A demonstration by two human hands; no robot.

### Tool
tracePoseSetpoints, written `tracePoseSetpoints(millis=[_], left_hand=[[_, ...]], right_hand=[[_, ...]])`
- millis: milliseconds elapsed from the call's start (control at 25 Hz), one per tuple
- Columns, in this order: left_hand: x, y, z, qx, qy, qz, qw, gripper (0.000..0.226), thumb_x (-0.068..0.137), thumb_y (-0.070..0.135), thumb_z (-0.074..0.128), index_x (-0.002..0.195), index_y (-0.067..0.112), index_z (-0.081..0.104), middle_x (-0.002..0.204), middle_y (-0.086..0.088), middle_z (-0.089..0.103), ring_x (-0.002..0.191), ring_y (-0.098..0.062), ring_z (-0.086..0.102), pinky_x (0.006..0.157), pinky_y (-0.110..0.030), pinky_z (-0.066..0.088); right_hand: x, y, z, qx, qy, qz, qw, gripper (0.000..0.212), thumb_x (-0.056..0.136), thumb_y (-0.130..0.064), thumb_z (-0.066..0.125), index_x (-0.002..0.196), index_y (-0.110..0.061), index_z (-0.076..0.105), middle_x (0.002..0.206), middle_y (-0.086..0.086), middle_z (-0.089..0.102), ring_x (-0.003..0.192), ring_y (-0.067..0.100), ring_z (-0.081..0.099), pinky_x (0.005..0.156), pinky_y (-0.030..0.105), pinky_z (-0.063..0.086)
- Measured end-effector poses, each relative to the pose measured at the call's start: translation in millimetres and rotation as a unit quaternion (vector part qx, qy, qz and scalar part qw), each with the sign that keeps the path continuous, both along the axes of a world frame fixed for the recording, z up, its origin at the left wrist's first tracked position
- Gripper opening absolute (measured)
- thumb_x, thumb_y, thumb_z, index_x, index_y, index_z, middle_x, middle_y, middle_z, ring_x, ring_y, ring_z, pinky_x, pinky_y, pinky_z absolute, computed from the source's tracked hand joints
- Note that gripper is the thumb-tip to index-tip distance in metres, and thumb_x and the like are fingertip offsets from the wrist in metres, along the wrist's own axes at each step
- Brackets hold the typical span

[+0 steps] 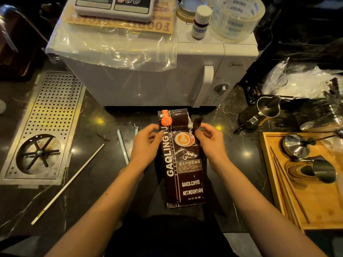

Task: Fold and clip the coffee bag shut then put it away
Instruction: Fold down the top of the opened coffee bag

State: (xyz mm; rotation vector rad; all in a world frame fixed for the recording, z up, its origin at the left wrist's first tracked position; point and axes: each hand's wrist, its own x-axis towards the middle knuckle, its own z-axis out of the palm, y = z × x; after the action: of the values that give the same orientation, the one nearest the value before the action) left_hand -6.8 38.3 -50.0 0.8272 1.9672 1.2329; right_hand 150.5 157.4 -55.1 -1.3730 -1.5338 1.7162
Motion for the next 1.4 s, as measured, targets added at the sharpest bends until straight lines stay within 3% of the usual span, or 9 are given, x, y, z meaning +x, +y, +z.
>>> tracePoseSetpoints(millis=[160,280,440,600,760,1000,1160,1320,1400], left_hand=[[6.5,-15.6,24.2,0.044,0.024,-0.005,0.999,0.016,0.095,0.013,0.058,0.095,0.029,0.062,0.09,0.013,0.071,0.087,0.003,0.068,0.079,-0.013,0.05],[8.6,-27.5,41.4,0.077,0.024,-0.001,0.997,0.02,0.095,0.012,0.058,0.102,0.03,0.063,0.095,0.012,0.072,0.091,-0.001,0.068,0.085,-0.022,0.052],[5.3,-41.0,57.3,0.131,0.038,0.008,0.991,0.022,0.093,0.007,0.058,0.109,0.022,0.061,0.089,0.002,0.071,0.086,-0.011,0.068,0.08,-0.03,0.055],[2.0,-52.7,61.1,0.154,0.018,0.018,0.988,0.016,0.094,0.004,0.058,0.097,0.019,0.062,0.091,-0.004,0.069,0.089,-0.02,0.067,0.076,-0.038,0.056],[9.2,-59.5,60.9,0.136,-0.005,0.021,0.99,0.037,0.091,-0.008,0.052,0.084,0.024,0.07,0.094,0.002,0.07,0.093,-0.013,0.068,0.077,-0.028,0.056],[17.9,-64.1,66.2,0.14,-0.038,0.035,0.989,0.038,0.093,-0.006,0.048,0.085,0.02,0.073,0.096,0.008,0.071,0.092,0.003,0.066,0.076,-0.017,0.055],[19.6,-68.2,62.8,0.132,0.003,0.005,0.991,0.016,0.087,0.008,0.068,0.096,0.022,0.069,0.099,0.006,0.071,0.094,-0.006,0.068,0.08,-0.029,0.058],[23.7,-65.6,59.5,0.123,0.061,-0.009,0.991,0.041,0.083,0.013,0.073,0.118,0.029,0.059,0.102,0.008,0.066,0.101,-0.006,0.064,0.091,-0.026,0.053],[27.6,-61.9,58.2,0.115,0.068,-0.019,0.991,0.031,0.083,0.015,0.073,0.11,0.028,0.063,0.101,0.011,0.067,0.1,-0.005,0.064,0.093,-0.03,0.053]], right_hand=[[5.3,-12.3,23.3,0.047,0.034,0.007,0.998,0.025,0.094,-0.002,0.056,0.099,-0.02,0.072,0.092,-0.001,0.074,0.082,0.005,0.071,0.069,0.024,0.056],[7.7,-22.9,38.4,0.097,0.054,0.007,0.994,0.024,0.092,0.003,0.056,0.099,-0.012,0.073,0.092,0.005,0.074,0.085,0.01,0.07,0.071,0.025,0.056],[8.3,-39.3,54.5,0.161,0.094,0.014,0.982,0.022,0.091,0.005,0.057,0.097,-0.011,0.072,0.089,0.006,0.073,0.085,0.013,0.069,0.075,0.024,0.056],[10.1,-55.2,62.1,0.198,0.125,0.028,0.972,0.02,0.089,0.006,0.061,0.092,-0.013,0.067,0.082,0.001,0.069,0.076,0.005,0.066,0.07,0.019,0.054],[18.1,-60.8,57.6,0.193,0.144,0.014,0.971,0.028,0.085,0.015,0.059,0.085,-0.011,0.067,0.08,-0.002,0.07,0.077,0.007,0.067,0.07,0.022,0.056],[30.0,-66.6,58.7,0.201,0.114,0.003,0.973,0.04,0.088,0.015,0.051,0.084,-0.019,0.074,0.087,-0.001,0.074,0.085,0.005,0.069,0.077,0.018,0.054],[33.9,-74.4,61.0,0.194,0.114,0.013,0.974,0.026,0.091,0.004,0.058,0.095,-0.017,0.073,0.094,-0.001,0.074,0.09,0.006,0.07,0.076,0.017,0.054],[34.2,-74.5,57.9,0.219,0.088,0.033,0.971,0.027,0.088,-0.006,0.068,0.113,-0.017,0.067,0.094,0.006,0.071,0.091,0.015,0.07,0.08,0.025,0.058],[32.3,-74.2,58.4,0.215,0.074,0.022,0.974,0.023,0.088,-0.006,0.068,0.109,-0.014,0.068,0.092,0.004,0.072,0.088,0.011,0.07,0.077,0.022,0.057]])
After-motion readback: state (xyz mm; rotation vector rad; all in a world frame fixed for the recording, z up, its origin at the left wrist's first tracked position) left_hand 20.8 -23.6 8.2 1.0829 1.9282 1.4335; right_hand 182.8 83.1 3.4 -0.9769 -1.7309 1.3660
